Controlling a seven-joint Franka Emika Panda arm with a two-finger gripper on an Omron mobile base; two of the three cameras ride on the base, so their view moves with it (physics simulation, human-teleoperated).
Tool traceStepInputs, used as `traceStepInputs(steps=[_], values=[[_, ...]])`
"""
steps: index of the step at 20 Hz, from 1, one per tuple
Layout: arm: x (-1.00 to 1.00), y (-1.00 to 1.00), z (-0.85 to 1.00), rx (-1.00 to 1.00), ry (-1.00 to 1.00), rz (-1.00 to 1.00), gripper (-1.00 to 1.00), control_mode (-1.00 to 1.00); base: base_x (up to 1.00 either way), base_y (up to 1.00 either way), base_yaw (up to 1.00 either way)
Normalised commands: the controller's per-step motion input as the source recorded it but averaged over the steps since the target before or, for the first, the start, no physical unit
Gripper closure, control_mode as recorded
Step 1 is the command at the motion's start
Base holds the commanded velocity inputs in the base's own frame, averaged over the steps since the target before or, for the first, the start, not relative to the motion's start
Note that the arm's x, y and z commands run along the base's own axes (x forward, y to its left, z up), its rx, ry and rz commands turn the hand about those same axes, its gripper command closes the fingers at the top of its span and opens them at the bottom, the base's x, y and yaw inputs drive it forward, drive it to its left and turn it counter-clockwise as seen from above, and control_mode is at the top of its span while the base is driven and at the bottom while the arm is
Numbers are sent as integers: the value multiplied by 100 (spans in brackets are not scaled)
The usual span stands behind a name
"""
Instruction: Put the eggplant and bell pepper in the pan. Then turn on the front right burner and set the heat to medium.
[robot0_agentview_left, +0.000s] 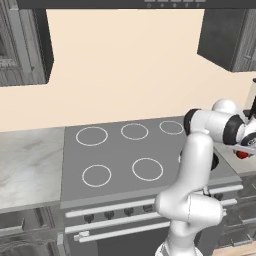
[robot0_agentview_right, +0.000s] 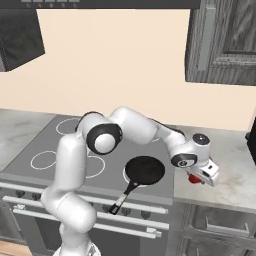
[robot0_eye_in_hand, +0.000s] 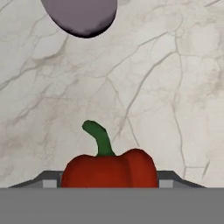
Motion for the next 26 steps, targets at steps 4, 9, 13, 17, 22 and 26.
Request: traceStepInputs(steps=[4, 9, 13, 17, 22, 26], values=[[-47, 75, 26, 1, -6, 3, 100, -100, 0, 0, 0], [-46, 100, 49, 0, 0, 8, 100, -100, 0, 0, 0], [-12, 100, 80, -8, 13, 9, 100, -100, 0, 0, 0], [0, 100, 65, -9, 34, 8, 100, -100, 0, 0, 0], [5, 94, 15, -4, 30, 11, 100, -100, 0, 0, 0], [29, 45, -18, 12, 2, 12, 100, -100, 0, 0, 0]])
